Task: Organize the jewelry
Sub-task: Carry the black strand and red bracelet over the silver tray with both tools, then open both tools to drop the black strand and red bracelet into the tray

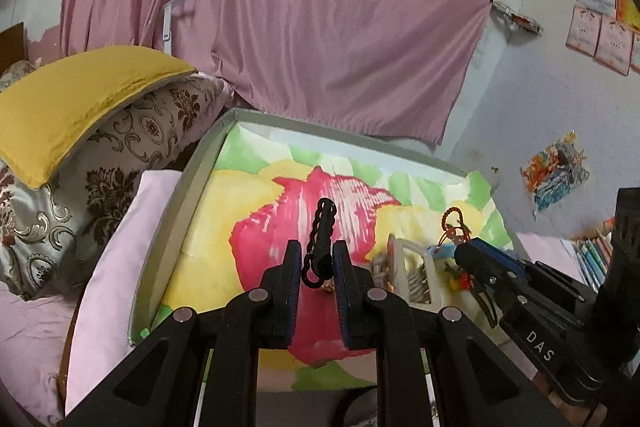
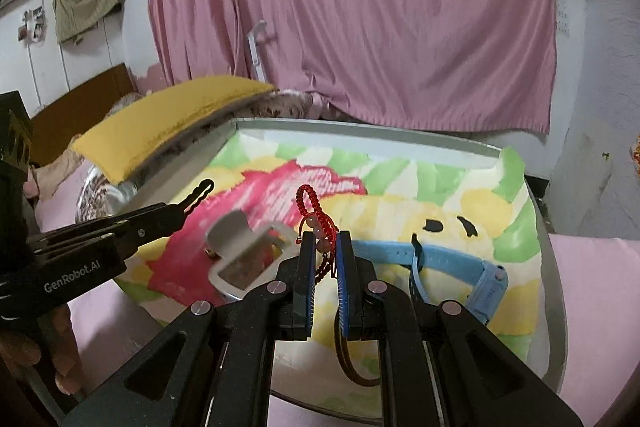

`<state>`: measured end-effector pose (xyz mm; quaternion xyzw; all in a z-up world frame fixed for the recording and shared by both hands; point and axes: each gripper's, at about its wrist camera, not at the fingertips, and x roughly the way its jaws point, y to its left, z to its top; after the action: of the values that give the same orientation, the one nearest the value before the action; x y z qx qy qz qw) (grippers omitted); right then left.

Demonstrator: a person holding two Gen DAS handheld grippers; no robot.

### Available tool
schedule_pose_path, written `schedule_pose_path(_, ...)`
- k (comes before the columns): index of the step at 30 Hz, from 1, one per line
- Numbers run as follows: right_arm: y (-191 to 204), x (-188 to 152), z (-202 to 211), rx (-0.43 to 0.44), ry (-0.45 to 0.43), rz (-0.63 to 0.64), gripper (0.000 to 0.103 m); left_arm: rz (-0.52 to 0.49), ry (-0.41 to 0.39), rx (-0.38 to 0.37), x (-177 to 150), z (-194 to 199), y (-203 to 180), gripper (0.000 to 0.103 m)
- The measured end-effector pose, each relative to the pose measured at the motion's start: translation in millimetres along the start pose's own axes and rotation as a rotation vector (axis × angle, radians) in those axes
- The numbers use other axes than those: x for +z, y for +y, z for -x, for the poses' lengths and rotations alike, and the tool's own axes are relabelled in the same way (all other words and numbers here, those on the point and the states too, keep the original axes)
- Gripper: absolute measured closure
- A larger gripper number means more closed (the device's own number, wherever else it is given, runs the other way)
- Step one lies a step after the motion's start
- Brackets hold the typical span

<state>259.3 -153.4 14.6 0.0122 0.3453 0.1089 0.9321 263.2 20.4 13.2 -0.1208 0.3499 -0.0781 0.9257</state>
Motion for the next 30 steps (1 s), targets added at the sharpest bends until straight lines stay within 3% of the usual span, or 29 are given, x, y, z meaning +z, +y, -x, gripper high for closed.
schedule_pose_path(10, -1, -1, -12, 0.028, 0.083, -0.004, 0.094, -0.01, 0.069, 0.022, -3, -11, 2, 0.088)
schedule_pose_path(17, 0, -1, -8, 0.016, 0.067, -0.009, 0.093, -0.01, 0.066, 0.022, -2, -11, 1, 0.088)
schedule_pose_path(21, -1, -2, 1, 0.012, 0.026, -0.009, 0.083, -0.007, 0.056, 0.011, -3, -9, 2, 0.083)
schedule_pose_path(26, -6, -3, 24, -0.009, -0.079, -0.022, 0.079, -0.002, 0.011, -0.018, -4, 1, 5, 0.068)
schedule_pose_path(30, -11, -5, 46, -0.026, -0.166, -0.05, 0.05, 0.009, -0.046, -0.004, -3, 12, 7, 0.04)
